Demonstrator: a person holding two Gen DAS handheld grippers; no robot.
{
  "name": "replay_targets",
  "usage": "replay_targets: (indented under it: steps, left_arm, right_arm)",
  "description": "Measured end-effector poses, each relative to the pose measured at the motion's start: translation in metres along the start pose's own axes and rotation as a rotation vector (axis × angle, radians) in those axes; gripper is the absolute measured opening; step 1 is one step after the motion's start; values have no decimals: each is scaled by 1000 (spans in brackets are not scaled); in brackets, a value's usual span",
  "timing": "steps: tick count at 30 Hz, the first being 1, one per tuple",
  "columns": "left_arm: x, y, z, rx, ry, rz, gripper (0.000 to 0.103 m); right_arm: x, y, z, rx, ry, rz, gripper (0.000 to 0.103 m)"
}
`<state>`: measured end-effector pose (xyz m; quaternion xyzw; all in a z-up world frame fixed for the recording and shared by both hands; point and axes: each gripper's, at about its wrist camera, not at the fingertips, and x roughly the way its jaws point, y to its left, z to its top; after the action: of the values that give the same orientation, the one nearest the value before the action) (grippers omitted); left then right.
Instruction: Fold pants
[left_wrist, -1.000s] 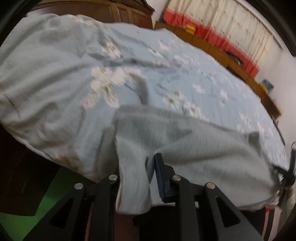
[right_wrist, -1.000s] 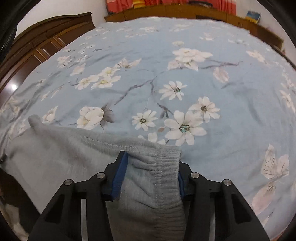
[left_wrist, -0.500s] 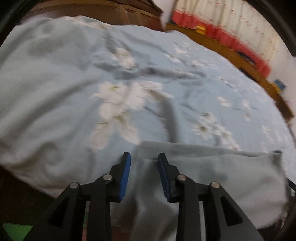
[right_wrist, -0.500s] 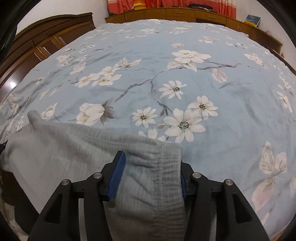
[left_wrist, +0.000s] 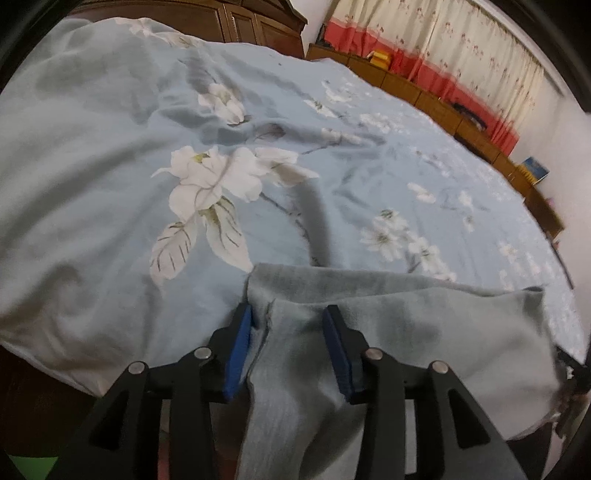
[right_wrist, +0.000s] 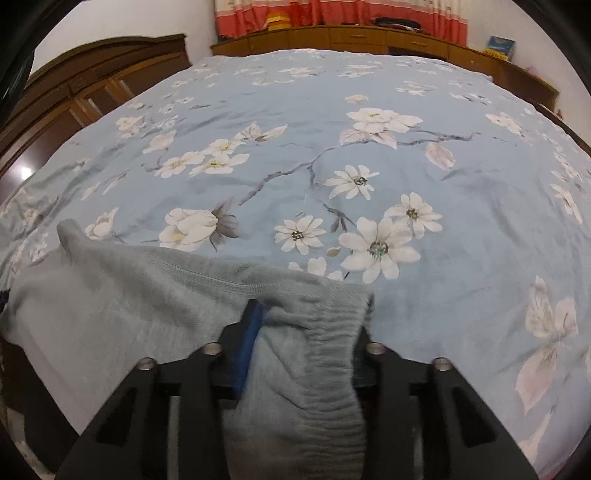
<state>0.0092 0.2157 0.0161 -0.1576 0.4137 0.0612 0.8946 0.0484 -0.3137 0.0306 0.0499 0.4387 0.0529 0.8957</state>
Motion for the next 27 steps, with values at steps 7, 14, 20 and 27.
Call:
replay_targets:
  steps: [7,14,20,27]
  left_arm:
    - [-20,-18,-3,43,-74,13,7]
    - [-86,-31,10,42,-249,-64,7]
    - [-87,-56,35,80,-274,-97,7]
    - [-8,-94,44,132,-145,-82,8]
  right_arm:
    - [-49,11,-13,51,-179,-11,26]
    - [-131,27,-17,47,-365,-30,26]
    - [-176,20,-6,28,-422,-164,26]
    - [-103,-35,6,64,-265,-282,27]
